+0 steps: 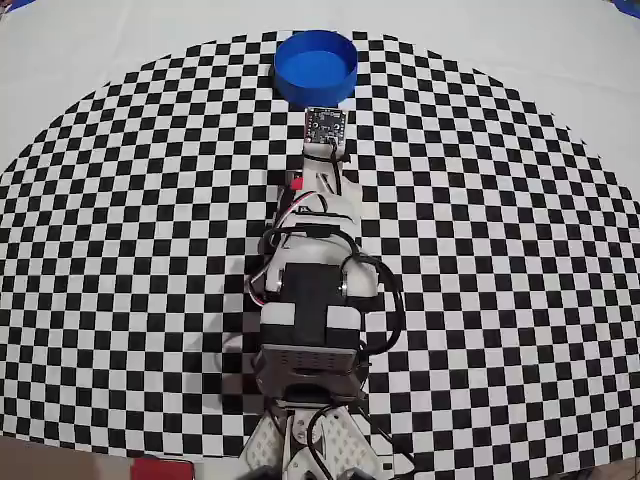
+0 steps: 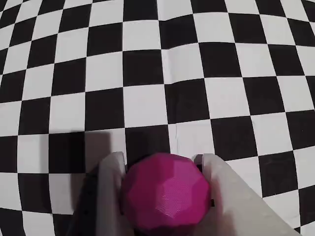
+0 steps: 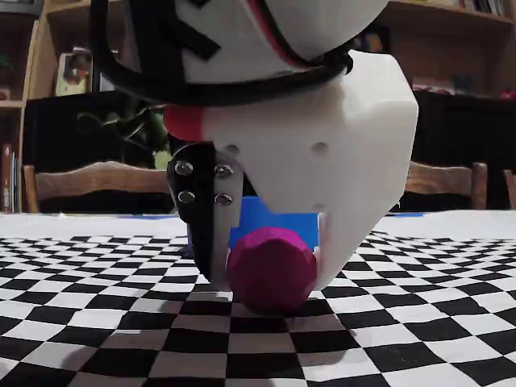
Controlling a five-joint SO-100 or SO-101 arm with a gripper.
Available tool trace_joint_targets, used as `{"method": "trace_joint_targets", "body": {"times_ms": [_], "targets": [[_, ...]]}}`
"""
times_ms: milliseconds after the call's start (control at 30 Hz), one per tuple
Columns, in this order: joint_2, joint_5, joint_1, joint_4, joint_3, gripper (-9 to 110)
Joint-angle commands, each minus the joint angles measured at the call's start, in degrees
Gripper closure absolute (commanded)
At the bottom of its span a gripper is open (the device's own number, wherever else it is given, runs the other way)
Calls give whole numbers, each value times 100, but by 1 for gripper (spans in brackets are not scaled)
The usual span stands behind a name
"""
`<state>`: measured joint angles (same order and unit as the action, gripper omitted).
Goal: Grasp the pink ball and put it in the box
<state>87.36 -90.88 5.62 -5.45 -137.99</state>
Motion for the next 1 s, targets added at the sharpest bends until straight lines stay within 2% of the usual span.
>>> {"method": "trace_joint_targets", "body": {"times_ms": [0,967], "targets": [[53,-53,26,-62,97,101],[1415,18,79,-35,-281,101]]}}
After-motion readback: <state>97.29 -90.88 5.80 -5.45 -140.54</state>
